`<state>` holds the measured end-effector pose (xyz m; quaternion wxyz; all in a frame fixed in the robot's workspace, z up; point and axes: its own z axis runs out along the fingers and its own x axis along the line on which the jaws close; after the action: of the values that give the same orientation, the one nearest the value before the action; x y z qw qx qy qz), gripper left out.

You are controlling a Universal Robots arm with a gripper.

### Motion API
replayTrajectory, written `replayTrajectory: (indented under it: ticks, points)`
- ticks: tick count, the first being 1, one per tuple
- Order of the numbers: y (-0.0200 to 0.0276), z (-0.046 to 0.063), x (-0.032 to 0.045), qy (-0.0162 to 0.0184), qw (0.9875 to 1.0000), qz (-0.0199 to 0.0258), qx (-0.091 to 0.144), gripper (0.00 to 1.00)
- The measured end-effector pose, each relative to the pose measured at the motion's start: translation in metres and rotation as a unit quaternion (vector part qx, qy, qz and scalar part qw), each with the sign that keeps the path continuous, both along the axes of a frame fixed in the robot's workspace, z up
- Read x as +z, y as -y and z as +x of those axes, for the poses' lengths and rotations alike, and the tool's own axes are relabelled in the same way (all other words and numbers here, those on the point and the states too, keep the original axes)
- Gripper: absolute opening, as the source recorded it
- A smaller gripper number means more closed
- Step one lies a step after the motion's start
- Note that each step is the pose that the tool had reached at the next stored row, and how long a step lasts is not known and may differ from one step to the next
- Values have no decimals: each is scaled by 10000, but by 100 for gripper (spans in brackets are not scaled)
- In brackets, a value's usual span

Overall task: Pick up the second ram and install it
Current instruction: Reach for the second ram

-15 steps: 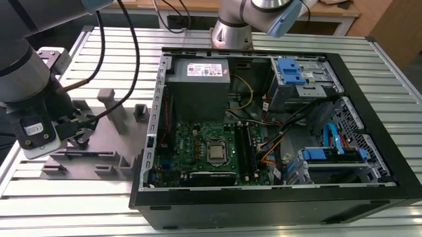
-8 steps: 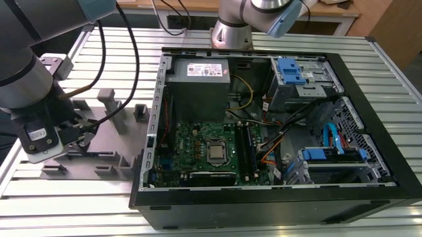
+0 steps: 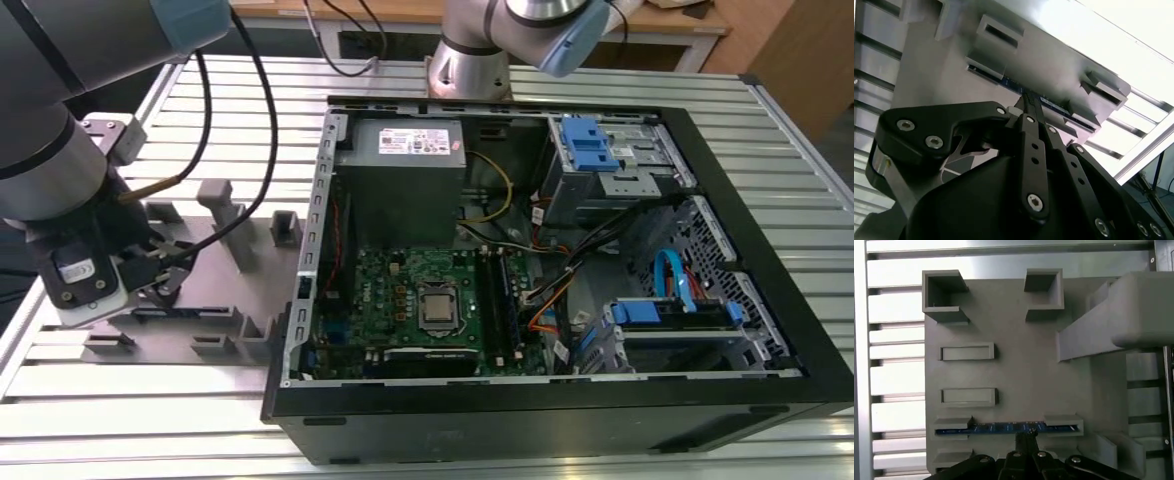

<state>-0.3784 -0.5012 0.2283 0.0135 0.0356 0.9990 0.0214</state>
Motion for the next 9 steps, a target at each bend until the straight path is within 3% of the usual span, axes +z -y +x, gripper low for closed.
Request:
replayTrajectory:
  ticks: [9]
  points:
    - [-17, -54, -41, 0, 10000, -1, 7, 7]
